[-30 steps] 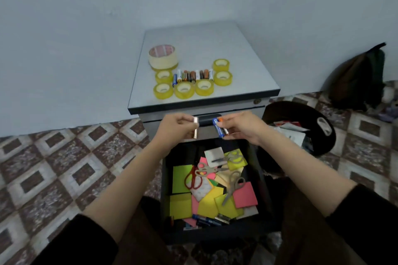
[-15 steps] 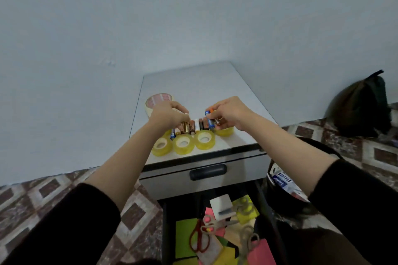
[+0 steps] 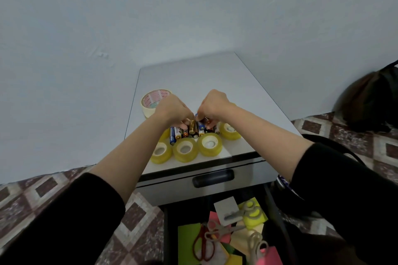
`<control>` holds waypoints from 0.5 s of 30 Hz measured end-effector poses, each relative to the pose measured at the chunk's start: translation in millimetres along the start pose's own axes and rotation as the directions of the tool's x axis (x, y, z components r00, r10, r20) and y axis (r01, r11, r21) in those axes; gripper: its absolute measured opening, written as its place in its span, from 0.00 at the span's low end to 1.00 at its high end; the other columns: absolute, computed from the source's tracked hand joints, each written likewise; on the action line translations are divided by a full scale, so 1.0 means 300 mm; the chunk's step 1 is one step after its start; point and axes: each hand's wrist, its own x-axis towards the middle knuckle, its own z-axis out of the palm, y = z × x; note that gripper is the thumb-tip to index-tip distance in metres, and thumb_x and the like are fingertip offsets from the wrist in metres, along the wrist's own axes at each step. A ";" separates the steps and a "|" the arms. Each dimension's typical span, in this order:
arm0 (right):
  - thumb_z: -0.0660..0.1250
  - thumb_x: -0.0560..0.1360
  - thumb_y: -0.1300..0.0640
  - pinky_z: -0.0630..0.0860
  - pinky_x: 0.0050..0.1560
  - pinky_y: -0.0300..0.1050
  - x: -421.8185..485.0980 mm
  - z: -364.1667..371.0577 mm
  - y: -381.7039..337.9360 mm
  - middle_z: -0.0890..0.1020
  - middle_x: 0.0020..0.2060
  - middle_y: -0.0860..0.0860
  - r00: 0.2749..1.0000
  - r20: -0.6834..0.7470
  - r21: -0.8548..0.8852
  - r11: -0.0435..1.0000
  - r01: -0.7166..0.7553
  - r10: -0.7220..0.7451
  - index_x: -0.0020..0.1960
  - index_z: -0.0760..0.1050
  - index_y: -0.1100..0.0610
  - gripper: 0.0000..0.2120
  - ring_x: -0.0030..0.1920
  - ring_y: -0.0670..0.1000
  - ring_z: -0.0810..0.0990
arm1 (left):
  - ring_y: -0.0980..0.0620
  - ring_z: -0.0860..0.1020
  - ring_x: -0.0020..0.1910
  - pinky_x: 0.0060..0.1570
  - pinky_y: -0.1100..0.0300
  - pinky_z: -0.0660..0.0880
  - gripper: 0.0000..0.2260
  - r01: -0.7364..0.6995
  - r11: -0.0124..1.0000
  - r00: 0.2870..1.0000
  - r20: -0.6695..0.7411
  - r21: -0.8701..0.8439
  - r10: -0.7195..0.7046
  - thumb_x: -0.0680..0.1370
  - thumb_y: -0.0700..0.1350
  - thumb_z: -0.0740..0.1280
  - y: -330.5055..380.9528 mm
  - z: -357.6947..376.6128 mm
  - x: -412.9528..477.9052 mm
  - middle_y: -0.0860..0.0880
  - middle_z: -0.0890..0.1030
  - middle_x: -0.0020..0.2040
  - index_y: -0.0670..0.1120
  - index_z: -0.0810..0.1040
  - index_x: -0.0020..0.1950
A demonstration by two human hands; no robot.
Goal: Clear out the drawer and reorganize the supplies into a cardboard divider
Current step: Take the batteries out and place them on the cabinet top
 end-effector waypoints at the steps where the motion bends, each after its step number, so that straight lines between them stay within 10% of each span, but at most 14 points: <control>1: 0.72 0.69 0.67 0.81 0.31 0.46 0.002 0.002 -0.001 0.79 0.30 0.58 1.000 0.003 -0.024 1.000 -0.006 0.006 0.37 0.75 0.65 0.06 0.24 0.56 0.79 | 0.56 0.78 0.24 0.40 0.59 0.80 0.01 0.014 1.000 1.000 0.006 -0.010 -0.014 0.73 0.37 0.69 -0.001 -0.001 0.006 0.48 0.81 0.30 0.40 0.80 0.43; 8: 0.69 0.72 0.65 0.75 0.28 0.38 0.000 0.010 0.008 0.77 0.19 0.53 0.999 -0.011 -0.094 0.995 -0.035 0.034 0.34 0.71 0.61 0.10 0.19 0.51 0.77 | 0.48 0.79 0.37 0.55 0.48 0.76 0.06 0.042 0.999 0.999 -0.007 -0.021 -0.042 0.71 0.35 0.70 -0.015 0.005 0.008 0.41 0.82 0.33 0.43 0.75 0.41; 15: 0.69 0.72 0.64 0.77 0.33 0.42 -0.017 0.008 0.008 0.77 0.35 0.57 0.991 -0.120 -0.184 0.982 0.042 -0.065 0.33 0.69 0.60 0.11 0.27 0.54 0.76 | 0.51 0.79 0.31 0.51 0.52 0.78 0.03 0.039 0.999 0.999 -0.036 -0.021 -0.039 0.72 0.38 0.71 -0.027 -0.009 -0.008 0.53 0.76 0.19 0.41 0.78 0.42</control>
